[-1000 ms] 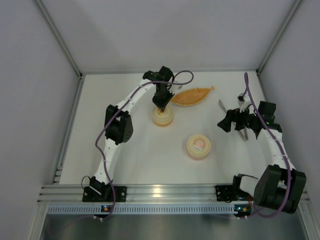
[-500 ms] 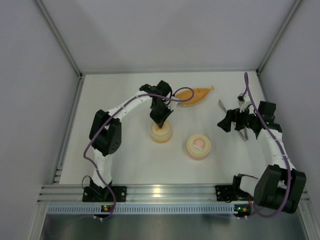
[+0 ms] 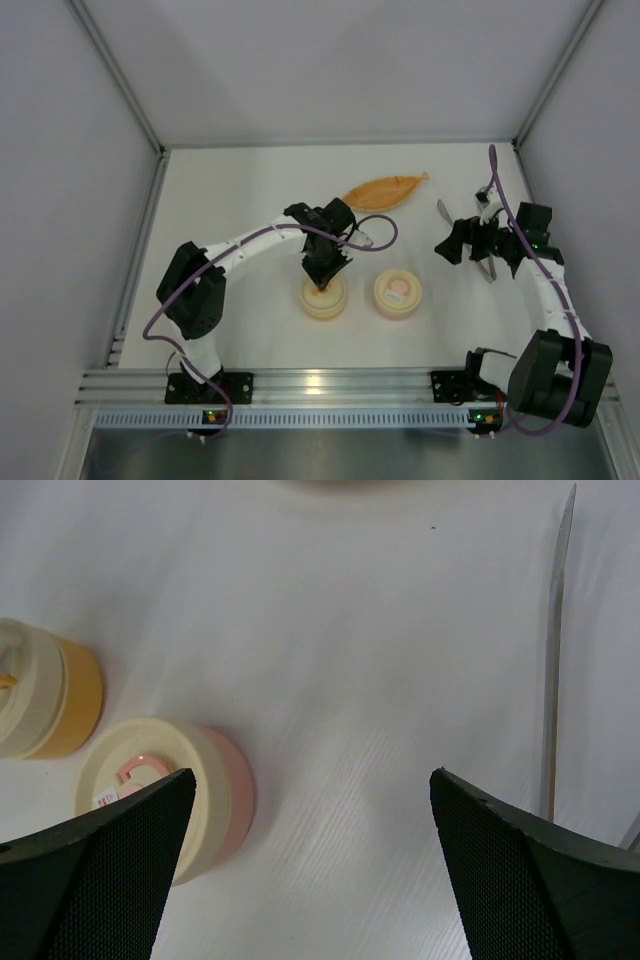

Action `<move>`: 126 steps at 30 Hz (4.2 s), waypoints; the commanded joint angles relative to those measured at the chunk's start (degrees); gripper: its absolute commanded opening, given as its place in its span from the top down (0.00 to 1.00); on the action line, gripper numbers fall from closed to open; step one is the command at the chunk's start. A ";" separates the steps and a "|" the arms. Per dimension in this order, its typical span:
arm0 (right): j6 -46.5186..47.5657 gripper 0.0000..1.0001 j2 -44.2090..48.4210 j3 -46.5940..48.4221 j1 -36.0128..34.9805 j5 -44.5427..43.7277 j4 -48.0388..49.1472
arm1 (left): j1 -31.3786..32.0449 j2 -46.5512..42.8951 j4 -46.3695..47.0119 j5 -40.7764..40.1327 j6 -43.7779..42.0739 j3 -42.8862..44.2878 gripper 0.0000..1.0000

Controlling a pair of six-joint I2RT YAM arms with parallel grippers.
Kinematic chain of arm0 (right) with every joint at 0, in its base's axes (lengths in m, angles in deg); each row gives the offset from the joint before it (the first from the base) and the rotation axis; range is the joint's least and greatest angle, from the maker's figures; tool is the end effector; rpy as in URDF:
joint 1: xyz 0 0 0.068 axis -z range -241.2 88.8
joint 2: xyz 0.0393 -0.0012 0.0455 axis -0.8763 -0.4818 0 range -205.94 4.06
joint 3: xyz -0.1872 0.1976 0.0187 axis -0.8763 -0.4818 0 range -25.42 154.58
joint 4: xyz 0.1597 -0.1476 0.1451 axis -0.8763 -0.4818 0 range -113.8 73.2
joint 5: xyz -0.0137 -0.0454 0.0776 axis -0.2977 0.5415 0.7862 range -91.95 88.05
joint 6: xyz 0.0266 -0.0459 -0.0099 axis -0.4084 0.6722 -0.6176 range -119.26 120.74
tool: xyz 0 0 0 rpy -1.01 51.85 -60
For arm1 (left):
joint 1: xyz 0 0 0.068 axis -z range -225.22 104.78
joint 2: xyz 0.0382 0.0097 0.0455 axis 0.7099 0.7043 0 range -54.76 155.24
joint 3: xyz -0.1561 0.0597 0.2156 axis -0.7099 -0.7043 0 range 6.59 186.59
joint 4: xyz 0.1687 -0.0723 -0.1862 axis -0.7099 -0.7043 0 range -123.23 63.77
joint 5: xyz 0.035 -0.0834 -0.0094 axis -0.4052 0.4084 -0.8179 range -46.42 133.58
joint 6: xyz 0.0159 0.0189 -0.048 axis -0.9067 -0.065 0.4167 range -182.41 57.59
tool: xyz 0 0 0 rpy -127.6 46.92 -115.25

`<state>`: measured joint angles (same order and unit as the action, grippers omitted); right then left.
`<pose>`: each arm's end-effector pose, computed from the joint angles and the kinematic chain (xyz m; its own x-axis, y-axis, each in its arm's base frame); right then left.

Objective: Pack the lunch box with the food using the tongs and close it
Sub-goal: Screw the box lid onto the packing box.

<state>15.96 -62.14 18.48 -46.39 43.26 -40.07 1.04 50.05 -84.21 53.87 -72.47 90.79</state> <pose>0.2310 -0.0350 0.2468 -0.5872 -0.0360 -0.8086 -0.4710 0.8276 0.3052 0.2440 -0.2641 0.2318 -0.5388 0.8118 -0.2254 0.8424 0.5209 -0.1376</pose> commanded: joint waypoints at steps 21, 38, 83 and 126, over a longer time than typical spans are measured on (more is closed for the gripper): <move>-0.28 0.01 0.01 0.22 0.40 1.20 4.19 | 2.96 0.47 14.12 -9.67 3.39 -13.36 1.00; 0.16 0.01 -0.34 0.49 0.40 1.11 4.02 | 4.45 4.17 18.07 -7.74 3.12 -17.14 0.68; -0.02 0.01 -0.43 0.49 0.31 2.95 4.46 | 4.36 -9.27 12.54 0.53 0.84 -9.85 0.27; 0.51 0.01 -0.60 0.75 -0.66 2.34 3.40 | 2.87 -4.18 12.80 10.72 1.01 -8.18 0.92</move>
<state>16.03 -62.75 18.48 -46.56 44.49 -39.10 3.29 44.81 -74.04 63.94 -71.53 81.59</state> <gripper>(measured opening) 0.992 0.079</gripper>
